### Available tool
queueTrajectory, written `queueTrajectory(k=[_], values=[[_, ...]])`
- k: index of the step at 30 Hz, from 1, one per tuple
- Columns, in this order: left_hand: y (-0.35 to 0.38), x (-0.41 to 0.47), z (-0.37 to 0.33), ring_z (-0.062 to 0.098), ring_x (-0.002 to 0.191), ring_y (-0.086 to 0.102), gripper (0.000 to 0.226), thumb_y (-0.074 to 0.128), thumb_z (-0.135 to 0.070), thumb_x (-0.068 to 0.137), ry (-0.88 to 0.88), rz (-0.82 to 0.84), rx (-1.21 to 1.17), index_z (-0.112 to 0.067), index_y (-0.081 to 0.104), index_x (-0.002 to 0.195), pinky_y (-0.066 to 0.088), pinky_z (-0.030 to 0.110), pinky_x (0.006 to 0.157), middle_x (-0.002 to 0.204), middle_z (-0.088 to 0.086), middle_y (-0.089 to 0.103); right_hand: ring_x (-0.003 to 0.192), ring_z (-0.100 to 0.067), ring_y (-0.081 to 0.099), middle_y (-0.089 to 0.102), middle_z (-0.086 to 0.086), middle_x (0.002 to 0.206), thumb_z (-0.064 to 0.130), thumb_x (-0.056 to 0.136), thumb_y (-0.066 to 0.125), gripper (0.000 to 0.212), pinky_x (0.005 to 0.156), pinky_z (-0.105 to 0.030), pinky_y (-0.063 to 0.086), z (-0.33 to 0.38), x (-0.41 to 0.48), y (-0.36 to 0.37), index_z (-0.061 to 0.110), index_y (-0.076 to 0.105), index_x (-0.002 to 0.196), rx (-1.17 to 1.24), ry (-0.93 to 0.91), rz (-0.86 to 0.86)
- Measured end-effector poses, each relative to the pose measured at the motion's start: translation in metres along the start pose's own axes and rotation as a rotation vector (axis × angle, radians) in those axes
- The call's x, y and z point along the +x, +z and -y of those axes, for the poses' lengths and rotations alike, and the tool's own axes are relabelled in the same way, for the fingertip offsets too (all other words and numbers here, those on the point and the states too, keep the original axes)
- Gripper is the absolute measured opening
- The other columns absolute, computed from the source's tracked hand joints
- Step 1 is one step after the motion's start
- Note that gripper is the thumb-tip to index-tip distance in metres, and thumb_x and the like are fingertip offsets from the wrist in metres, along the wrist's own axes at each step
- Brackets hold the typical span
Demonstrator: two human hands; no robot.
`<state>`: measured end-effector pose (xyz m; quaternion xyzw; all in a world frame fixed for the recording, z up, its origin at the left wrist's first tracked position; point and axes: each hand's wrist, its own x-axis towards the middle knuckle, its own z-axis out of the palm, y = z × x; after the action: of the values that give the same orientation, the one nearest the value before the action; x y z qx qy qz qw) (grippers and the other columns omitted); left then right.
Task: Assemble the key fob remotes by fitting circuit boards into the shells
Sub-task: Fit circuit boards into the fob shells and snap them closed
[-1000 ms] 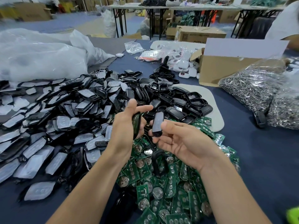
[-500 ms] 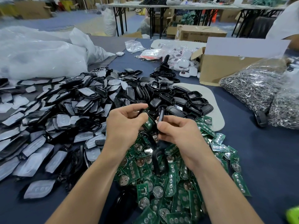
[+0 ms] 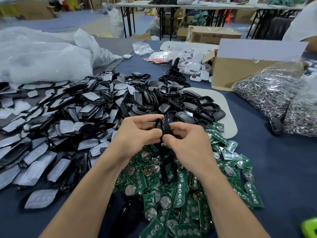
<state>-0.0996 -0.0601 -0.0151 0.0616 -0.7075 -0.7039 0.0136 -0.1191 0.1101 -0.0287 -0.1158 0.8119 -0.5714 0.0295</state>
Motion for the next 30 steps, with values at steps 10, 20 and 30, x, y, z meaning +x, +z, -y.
queueTrajectory(k=[10,20,30], values=[[-0.011,-0.001,-0.002,0.02,0.089,0.08,0.042,0.088,-0.017,0.073,0.018,0.049,0.081,-0.027,0.08,0.113,0.064,0.027,0.072,0.099,0.003,0.082,0.084,0.014,0.069,0.074,0.032,0.084,0.017,0.077,0.084,0.028,0.073,0.001,0.046,0.002,-0.003,-0.002,0.034,0.081,0.1,-0.048,-0.119,0.014],[-0.005,-0.003,-0.002,0.024,0.077,0.08,0.023,0.085,-0.011,0.084,0.066,-0.034,0.127,-0.022,0.083,0.104,0.064,0.029,0.068,0.087,0.005,0.082,0.085,-0.005,0.073,0.076,0.02,0.087,0.017,0.081,0.078,0.039,0.078,-0.024,0.06,0.004,-0.007,0.002,0.046,0.071,0.106,-0.158,-0.179,0.0],[-0.001,-0.002,-0.003,0.026,0.08,0.08,0.029,0.074,0.003,0.09,0.141,-0.143,0.033,-0.021,0.086,0.081,0.064,0.029,0.068,0.082,0.01,0.081,0.07,0.0,0.065,0.076,0.019,0.092,0.016,0.076,0.074,0.053,0.066,-0.022,0.056,0.009,-0.013,0.007,0.042,0.07,0.121,-0.228,-0.261,-0.118]])
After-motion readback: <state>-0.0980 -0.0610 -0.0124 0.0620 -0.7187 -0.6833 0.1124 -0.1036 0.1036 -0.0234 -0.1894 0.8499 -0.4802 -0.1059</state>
